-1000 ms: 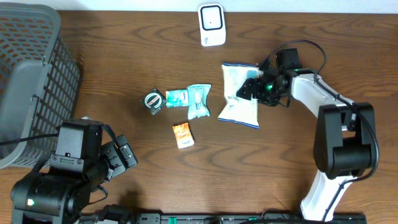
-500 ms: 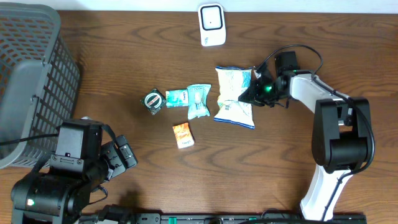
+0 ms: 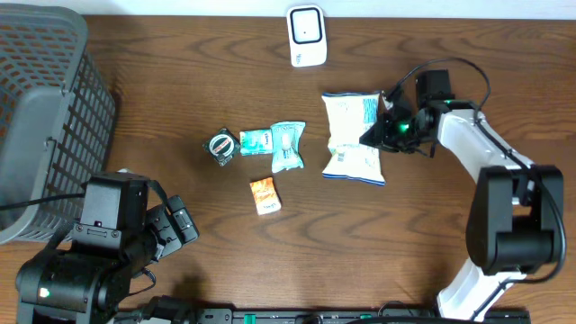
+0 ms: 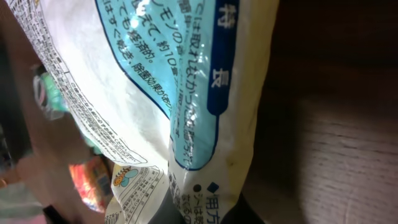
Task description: Scan the item barcode
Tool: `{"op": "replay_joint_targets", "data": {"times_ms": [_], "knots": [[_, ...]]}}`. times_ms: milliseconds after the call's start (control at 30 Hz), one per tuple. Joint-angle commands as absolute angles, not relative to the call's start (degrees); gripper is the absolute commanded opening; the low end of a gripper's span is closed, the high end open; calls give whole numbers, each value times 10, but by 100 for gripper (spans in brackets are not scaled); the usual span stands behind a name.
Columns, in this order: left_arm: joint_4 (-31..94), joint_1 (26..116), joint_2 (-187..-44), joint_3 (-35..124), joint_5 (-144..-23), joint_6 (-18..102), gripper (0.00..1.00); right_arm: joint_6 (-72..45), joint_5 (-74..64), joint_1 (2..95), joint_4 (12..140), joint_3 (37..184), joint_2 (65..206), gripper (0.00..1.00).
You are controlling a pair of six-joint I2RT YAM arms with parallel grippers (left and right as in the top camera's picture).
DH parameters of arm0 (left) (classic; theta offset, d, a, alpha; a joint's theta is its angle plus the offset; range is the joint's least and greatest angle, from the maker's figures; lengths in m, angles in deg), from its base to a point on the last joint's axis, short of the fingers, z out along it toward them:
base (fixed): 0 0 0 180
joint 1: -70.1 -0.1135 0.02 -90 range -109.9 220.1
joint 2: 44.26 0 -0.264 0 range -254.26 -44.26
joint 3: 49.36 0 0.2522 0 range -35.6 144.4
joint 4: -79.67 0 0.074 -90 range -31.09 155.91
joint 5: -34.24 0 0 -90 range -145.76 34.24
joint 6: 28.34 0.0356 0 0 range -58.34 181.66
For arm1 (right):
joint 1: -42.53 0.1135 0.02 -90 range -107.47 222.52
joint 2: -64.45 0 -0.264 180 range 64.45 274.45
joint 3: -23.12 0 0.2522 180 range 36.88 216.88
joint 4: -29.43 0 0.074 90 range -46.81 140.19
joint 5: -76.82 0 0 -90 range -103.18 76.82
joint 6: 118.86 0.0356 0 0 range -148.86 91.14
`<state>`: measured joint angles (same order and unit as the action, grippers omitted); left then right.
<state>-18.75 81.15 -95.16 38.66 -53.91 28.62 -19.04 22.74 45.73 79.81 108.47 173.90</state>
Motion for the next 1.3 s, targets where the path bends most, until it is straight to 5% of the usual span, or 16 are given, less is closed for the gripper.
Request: {"op": "replay_joint_targets", "data": {"times_ms": [0,33,133,400,600,900,1000,1200,1233,1267], "knots": [[-189,812,-951,386,-536,284,98,-223,218,469,804,1083,1733,1],[-189,812,-951,386,-536,284,98,-223,209,473,807,1083,1735,2],[-189,812,-951,386,-536,284,97,-223,171,485,816,1083,1742,31],[-189,812,-951,386,-536,284,98,-213,96,503,832,1082,1744,71],[-189,812,-951,386,-536,284,97,-205,71,505,824,1068,1757,82],[-189,812,-951,386,-536,283,97,-208,166,518,791,1064,1820,83],[-189,812,-951,386,-536,283,98,-208,166,527,787,1064,1835,81],[-189,812,-951,386,-536,284,98,-208,164,549,784,1064,1856,20],[-189,812,-951,386,-536,283,98,-207,163,552,783,1064,1861,2],[-189,812,-951,386,-536,284,98,-207,163,554,783,1064,1864,1]]}}
